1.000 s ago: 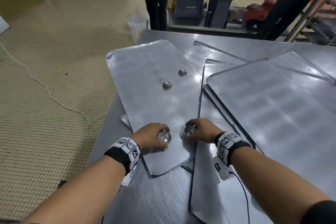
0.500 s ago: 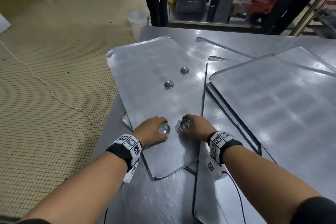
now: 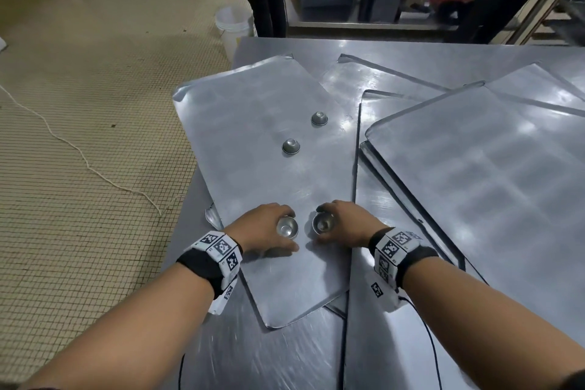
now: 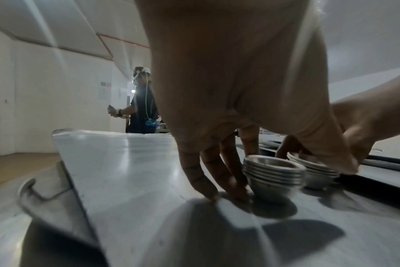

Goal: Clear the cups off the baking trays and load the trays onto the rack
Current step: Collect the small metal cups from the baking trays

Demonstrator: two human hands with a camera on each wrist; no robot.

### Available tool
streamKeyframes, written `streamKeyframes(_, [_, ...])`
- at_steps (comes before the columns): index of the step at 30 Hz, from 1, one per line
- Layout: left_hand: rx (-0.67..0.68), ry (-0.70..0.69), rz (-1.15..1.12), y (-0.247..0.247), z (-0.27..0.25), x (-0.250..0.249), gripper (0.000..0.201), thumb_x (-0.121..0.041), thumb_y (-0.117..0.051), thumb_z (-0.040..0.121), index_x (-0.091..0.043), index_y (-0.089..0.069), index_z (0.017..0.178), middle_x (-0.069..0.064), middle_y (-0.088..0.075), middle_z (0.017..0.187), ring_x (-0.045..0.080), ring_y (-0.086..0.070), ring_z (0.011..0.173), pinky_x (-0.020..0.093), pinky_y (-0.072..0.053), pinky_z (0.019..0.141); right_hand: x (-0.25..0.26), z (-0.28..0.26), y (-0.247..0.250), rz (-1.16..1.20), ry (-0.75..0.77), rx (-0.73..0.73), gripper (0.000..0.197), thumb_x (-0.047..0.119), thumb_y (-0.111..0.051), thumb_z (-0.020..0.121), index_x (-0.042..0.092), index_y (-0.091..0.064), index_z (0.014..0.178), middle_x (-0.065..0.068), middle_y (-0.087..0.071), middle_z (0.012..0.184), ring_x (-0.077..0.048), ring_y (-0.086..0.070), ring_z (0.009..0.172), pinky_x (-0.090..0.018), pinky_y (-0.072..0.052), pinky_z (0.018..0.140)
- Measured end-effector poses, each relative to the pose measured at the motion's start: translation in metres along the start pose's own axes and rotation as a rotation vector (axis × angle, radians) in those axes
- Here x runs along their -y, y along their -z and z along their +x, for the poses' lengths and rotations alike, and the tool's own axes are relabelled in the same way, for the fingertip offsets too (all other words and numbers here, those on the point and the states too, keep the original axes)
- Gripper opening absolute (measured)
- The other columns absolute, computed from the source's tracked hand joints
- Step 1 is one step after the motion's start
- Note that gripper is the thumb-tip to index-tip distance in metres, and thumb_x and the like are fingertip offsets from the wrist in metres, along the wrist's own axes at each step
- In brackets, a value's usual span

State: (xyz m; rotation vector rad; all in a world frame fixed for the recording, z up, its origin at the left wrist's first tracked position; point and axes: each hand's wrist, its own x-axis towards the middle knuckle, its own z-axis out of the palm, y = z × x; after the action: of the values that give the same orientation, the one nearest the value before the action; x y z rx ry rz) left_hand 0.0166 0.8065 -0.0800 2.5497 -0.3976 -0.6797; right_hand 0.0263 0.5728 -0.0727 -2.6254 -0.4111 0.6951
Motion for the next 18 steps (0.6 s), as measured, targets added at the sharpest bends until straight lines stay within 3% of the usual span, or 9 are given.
streamKeyframes(5, [0.038,0.050,-0.050,0.024,0.023,0.005,0.066,-0.073,-0.070,0.075,-0.032,-0.061,0.126,-0.009,-0.063,0.113,0.006,-0.060,0.094,0.023,-0.045,0.077,-0.017,0.015,0.022,0.055,0.027,0.015,0.067,0.056,-0.071,0.084,0.023,-0.054,0.139,0.002,-0.065,0.126,-0.014,-0.063,0.101,-0.028,-0.049,0.090])
streamKeyframes(10, [-0.091,0.084,-0.038,0.051,0.060,0.017,0.052,-0.060,-0.069,0.085,-0.029,-0.061,0.125,-0.006,-0.063,0.110,0.013,-0.061,0.093,0.030,-0.047,0.080,-0.032,0.048,0.057,0.076,0.004,-0.067,0.058,0.055,-0.068,0.087,0.022,-0.059,0.134,0.001,-0.067,0.123,-0.011,-0.061,0.094,-0.028,-0.046,0.083])
streamKeyframes(14, [-0.244,0.095,-0.072,0.063,0.096,0.022,0.050,-0.051,-0.071,0.086,-0.028,-0.059,0.128,-0.005,-0.061,0.111,0.017,-0.062,0.092,0.035,-0.051,0.085,-0.045,0.083,0.083,0.042,-0.033,-0.207,0.049,0.049,-0.065,0.091,0.017,-0.064,0.127,-0.001,-0.069,0.119,-0.017,-0.066,0.099,-0.030,-0.048,0.084])
streamKeyframes(18, [-0.360,0.088,-0.100,0.068,0.126,0.021,0.046,-0.040,-0.070,0.089,-0.028,-0.057,0.131,-0.002,-0.060,0.114,0.022,-0.063,0.095,0.032,-0.048,0.083,-0.054,0.117,0.100,0.023,-0.080,-0.313,0.041,0.045,-0.065,0.091,0.016,-0.067,0.120,-0.003,-0.070,0.117,-0.022,-0.064,0.106,-0.033,-0.049,0.087])
